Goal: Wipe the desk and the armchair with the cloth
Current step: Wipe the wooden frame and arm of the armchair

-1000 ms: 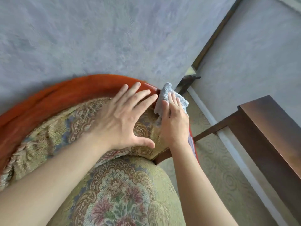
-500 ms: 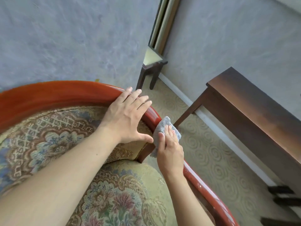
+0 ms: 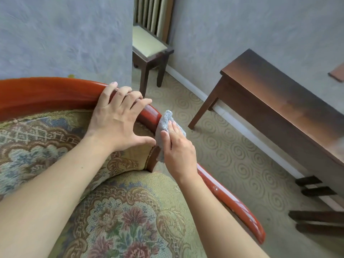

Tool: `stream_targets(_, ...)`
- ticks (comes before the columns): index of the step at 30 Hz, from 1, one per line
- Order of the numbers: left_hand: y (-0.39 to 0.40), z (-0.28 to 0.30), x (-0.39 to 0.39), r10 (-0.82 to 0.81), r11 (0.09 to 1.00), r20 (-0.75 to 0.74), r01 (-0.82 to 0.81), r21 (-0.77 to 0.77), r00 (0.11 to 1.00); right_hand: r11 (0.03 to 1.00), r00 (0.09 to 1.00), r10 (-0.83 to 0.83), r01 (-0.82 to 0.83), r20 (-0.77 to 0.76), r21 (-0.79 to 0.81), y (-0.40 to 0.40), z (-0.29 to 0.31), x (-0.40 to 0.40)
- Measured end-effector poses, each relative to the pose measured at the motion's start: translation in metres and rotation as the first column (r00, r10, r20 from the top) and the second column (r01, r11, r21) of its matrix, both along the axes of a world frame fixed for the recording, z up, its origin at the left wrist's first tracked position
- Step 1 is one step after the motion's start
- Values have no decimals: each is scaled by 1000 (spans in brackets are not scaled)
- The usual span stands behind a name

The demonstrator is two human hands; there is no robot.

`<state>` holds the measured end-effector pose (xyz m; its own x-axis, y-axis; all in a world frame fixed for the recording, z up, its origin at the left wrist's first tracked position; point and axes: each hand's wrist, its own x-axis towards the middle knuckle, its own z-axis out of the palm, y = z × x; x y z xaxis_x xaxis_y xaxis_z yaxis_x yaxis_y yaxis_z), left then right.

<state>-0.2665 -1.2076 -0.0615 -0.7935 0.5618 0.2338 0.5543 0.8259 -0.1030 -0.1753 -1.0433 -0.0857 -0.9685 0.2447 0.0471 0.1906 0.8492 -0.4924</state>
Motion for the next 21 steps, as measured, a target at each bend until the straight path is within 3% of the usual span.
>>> stream_targets(6, 22, -1, 7, 43, 997, 35, -41, -61, 998, 994, 996, -56, 49, 68, 97, 28, -25, 65)
stream_targets(13, 60, -20, 16, -130, 962, 120, 154, -227, 984, 973, 986, -134, 112, 100, 203, 62, -24, 108)
stream_targets(14, 61, -22, 16, -129, 962, 121, 154, -225, 984, 975, 981, -178, 166, 75, 148, 65, -20, 115)
stream_targets(16, 61, -25, 15, -128, 967, 115, 150, -204, 985, 937, 939, -338, 330, -59, -118, 75, -10, 128)
stream_targets(18, 61, -25, 14, -127, 969, 119, 149, -199, 985, 806, 825, -539, 447, -169, -388, 92, 1, 145)
stream_targets(21, 61, -26, 14, -142, 971, 102, 159, -178, 985, 543, 642, -758, 523, -116, -658, 125, 19, 173)
